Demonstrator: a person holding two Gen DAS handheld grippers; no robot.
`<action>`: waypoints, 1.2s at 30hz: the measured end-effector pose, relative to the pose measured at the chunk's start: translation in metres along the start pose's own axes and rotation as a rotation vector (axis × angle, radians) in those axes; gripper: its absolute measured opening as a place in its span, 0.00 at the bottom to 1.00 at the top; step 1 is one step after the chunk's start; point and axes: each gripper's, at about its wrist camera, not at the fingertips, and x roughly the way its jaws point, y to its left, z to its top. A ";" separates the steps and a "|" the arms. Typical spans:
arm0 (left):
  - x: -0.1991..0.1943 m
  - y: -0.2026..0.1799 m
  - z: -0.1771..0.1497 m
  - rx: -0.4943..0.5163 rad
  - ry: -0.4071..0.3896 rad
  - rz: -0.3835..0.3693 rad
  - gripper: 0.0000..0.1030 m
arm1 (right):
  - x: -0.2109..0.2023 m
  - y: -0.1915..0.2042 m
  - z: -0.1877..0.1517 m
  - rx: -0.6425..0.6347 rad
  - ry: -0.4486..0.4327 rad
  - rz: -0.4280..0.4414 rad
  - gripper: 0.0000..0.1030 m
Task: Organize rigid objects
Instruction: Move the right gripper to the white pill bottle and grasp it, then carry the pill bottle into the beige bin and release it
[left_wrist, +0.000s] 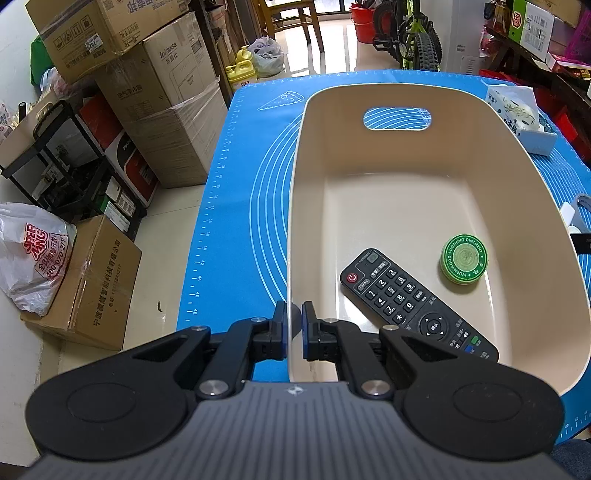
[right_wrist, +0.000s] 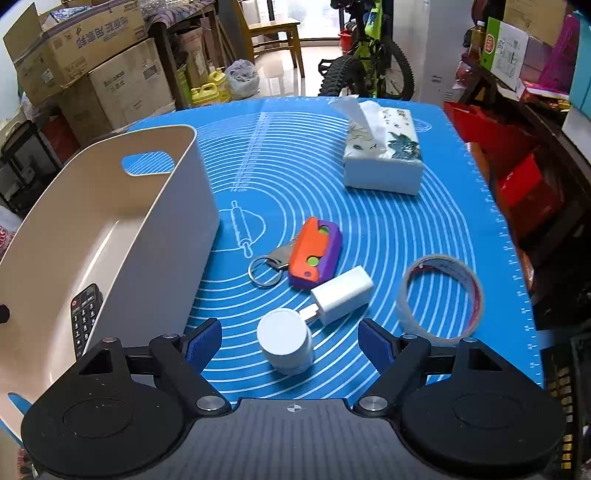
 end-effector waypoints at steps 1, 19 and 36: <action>0.000 0.000 0.000 0.000 0.000 0.001 0.08 | 0.001 0.001 0.000 -0.003 0.003 0.000 0.81; 0.000 0.000 0.000 0.003 0.001 0.005 0.08 | 0.029 0.002 -0.007 -0.018 0.039 -0.002 0.41; 0.000 0.000 0.000 0.003 0.002 0.005 0.08 | -0.028 0.020 0.022 -0.040 -0.152 0.018 0.41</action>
